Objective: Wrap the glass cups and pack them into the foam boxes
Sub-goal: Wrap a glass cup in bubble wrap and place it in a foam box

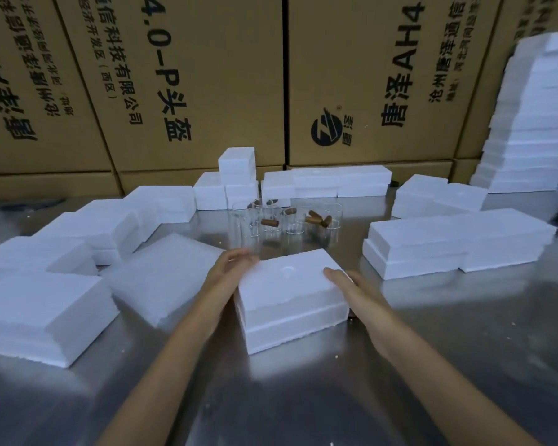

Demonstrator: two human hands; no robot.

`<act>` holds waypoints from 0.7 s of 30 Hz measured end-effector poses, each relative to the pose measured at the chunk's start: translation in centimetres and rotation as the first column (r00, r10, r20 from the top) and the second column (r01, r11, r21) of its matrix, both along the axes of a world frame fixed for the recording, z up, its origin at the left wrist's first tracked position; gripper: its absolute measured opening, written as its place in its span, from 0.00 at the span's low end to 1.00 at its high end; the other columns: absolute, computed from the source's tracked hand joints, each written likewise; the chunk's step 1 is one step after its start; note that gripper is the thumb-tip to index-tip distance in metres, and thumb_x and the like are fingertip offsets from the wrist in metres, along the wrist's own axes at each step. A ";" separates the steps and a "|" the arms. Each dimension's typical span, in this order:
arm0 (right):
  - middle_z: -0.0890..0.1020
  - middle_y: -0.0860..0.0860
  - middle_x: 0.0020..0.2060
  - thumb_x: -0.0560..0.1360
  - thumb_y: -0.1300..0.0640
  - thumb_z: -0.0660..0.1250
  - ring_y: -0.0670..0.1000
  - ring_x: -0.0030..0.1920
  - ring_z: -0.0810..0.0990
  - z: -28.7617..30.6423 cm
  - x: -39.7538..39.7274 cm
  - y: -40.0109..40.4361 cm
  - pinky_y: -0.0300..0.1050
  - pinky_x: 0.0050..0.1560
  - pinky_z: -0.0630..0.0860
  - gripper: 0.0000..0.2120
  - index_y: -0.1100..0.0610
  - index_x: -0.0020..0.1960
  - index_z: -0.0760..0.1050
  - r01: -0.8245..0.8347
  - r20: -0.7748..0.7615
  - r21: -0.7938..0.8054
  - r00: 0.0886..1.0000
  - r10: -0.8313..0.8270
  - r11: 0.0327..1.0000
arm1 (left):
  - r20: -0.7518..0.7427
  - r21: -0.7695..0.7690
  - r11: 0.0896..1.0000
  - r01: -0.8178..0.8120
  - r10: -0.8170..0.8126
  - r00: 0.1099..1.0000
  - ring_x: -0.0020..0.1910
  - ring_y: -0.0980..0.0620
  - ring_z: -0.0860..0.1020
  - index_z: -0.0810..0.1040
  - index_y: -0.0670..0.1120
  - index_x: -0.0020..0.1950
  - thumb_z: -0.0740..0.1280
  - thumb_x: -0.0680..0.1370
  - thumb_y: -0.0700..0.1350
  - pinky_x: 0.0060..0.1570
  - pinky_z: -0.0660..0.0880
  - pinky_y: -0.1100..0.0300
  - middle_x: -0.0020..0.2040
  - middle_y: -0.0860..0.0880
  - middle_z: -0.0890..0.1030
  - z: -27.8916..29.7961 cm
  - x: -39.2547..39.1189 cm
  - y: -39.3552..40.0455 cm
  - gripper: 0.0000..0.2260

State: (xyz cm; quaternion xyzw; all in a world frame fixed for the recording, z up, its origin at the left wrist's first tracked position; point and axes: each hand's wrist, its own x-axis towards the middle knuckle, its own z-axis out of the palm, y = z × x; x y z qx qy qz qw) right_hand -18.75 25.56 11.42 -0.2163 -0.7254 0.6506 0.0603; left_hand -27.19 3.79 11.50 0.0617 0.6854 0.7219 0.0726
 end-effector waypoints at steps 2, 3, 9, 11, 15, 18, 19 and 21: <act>0.80 0.44 0.50 0.75 0.40 0.67 0.45 0.48 0.79 0.1 0.3 0.2 0.40 0.41 0.73 0.12 0.45 0.53 0.77 0.037 -0.048 -0.014 0.998 -0.037 0.999 | -0.070 -0.088 0.996 0.028 -0.034 0.997 0.61 0.54 0.78 0.75 0.59 0.64 0.74 0.73 0.61 0.67 0.73 0.53 0.62 0.54 0.79 -0.5 0.9 -0.8 0.22; 0.80 0.44 0.50 0.76 0.41 0.68 0.45 0.49 0.79 0.2 0.3 0.4 0.39 0.41 0.74 0.11 0.45 0.53 0.76 0.052 -0.065 -0.031 0.996 -0.054 0.998 | -0.106 -0.147 0.988 0.056 -0.072 0.992 0.61 0.60 0.76 0.72 0.62 0.66 0.74 0.70 0.66 0.64 0.73 0.58 0.62 0.59 0.76 -0.6 1.4 -1.3 0.27; 0.81 0.54 0.55 0.77 0.52 0.70 0.54 0.54 0.80 0.7 -0.2 1.5 0.49 0.55 0.79 0.12 0.55 0.58 0.77 0.158 -0.062 -0.241 0.982 -0.178 0.958 | -0.164 -0.313 0.929 0.199 -0.259 0.952 0.67 0.61 0.71 0.58 0.64 0.77 0.74 0.66 0.68 0.55 0.70 0.70 0.67 0.67 0.68 -1.2 1.8 -1.9 0.43; 0.80 0.57 0.58 0.78 0.55 0.69 0.56 0.55 0.79 1.1 -0.5 2.0 0.48 0.51 0.77 0.14 0.58 0.62 0.75 0.247 -0.077 -0.348 0.954 -0.290 0.904 | -0.174 -0.334 0.923 0.190 -0.259 0.950 0.67 0.63 0.70 0.57 0.64 0.77 0.77 0.63 0.68 0.57 0.70 0.68 0.68 0.66 0.67 -1.4 1.8 -1.8 0.48; 0.78 0.57 0.62 0.77 0.60 0.69 0.56 0.61 0.79 1.9 -0.7 3.1 0.45 0.49 0.79 0.17 0.63 0.64 0.73 0.278 -0.106 -0.559 0.911 -0.400 0.781 | -0.149 -0.323 0.939 0.118 -0.174 0.973 0.64 0.64 0.74 0.68 0.66 0.70 0.80 0.59 0.61 0.62 0.72 0.61 0.67 0.64 0.73 -2.2 1.5 -1.6 0.41; 0.77 0.57 0.62 0.74 0.62 0.72 0.57 0.60 0.79 1.9 -1.1 3.0 0.48 0.54 0.81 0.21 0.62 0.65 0.73 0.249 -0.061 -0.582 0.936 -0.346 0.774 | -0.154 -0.356 0.927 0.118 -0.183 0.971 0.62 0.62 0.77 0.75 0.63 0.64 0.79 0.70 0.46 0.62 0.73 0.62 0.63 0.62 0.78 -2.7 1.2 -1.5 0.26; 0.77 0.56 0.61 0.73 0.61 0.73 0.57 0.59 0.79 1.8 -1.2 2.9 0.49 0.55 0.81 0.22 0.60 0.65 0.73 0.260 -0.043 -0.562 0.939 -0.341 0.785 | -0.157 -0.352 0.929 0.115 -0.179 0.971 0.61 0.61 0.78 0.78 0.60 0.61 0.77 0.73 0.40 0.62 0.73 0.62 0.60 0.59 0.81 -2.8 1.1 -1.5 0.22; 0.78 0.53 0.58 0.73 0.60 0.73 0.54 0.57 0.79 1.6 -1.5 2.5 0.46 0.53 0.81 0.19 0.58 0.62 0.74 0.286 -0.039 -0.499 0.936 -0.350 0.818 | -0.163 -0.332 0.938 0.097 -0.159 0.974 0.56 0.60 0.81 0.83 0.55 0.55 0.70 0.76 0.32 0.57 0.75 0.65 0.53 0.57 0.85 -2.7 1.0 -1.6 0.18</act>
